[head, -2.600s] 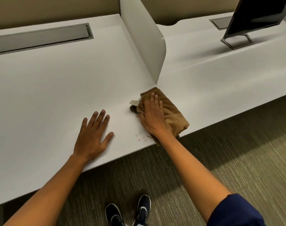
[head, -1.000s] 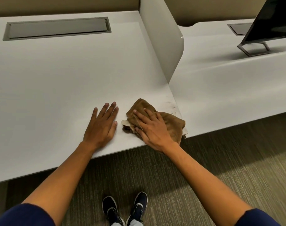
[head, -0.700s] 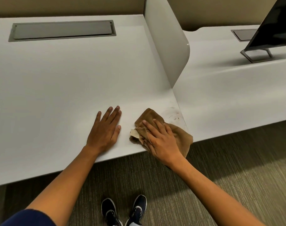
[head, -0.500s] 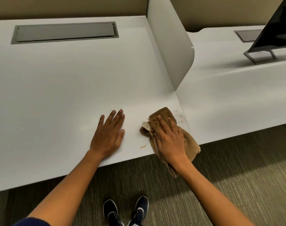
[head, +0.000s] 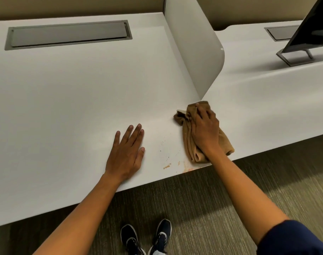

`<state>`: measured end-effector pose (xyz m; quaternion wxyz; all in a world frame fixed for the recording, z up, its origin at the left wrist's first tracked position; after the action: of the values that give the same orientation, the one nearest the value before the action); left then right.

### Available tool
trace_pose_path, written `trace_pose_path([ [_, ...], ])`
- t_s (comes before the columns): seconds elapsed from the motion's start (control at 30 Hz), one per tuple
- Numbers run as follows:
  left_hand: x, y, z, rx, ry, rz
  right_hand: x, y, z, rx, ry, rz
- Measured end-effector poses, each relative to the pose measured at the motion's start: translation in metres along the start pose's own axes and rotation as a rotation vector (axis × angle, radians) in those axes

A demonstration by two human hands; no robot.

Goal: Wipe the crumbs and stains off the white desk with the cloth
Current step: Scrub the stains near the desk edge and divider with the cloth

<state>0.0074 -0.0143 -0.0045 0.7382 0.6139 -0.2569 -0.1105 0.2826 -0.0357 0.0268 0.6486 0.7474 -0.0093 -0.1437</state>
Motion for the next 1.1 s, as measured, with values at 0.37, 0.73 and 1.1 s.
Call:
trace_pose_path([
  [0.37, -0.001, 0.000, 0.001, 0.019, -0.005, 0.039, 0.028, 0.007, 0.004, 0.071, 0.028, -0.125],
  [0.73, -0.001, -0.001, 0.001, 0.014, -0.007, 0.015, 0.011, 0.021, 0.091, 0.031, -0.083, 0.013],
  [1.1, -0.001, -0.004, -0.001, 0.024, 0.000, 0.022, -0.080, 0.010, 0.109, 0.148, 0.116, -0.014],
])
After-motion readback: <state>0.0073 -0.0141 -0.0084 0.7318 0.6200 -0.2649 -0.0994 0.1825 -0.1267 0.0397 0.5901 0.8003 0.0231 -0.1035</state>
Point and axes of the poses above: each hand's wrist, its own z-axis away from the middle knuckle, its own y-axis out of the back of the hand, x = y × z, the point moved 6 cm from there along -z, towards the middle knuckle, and after that the axes turned 8 degrees about y, right-handed, at the moved point
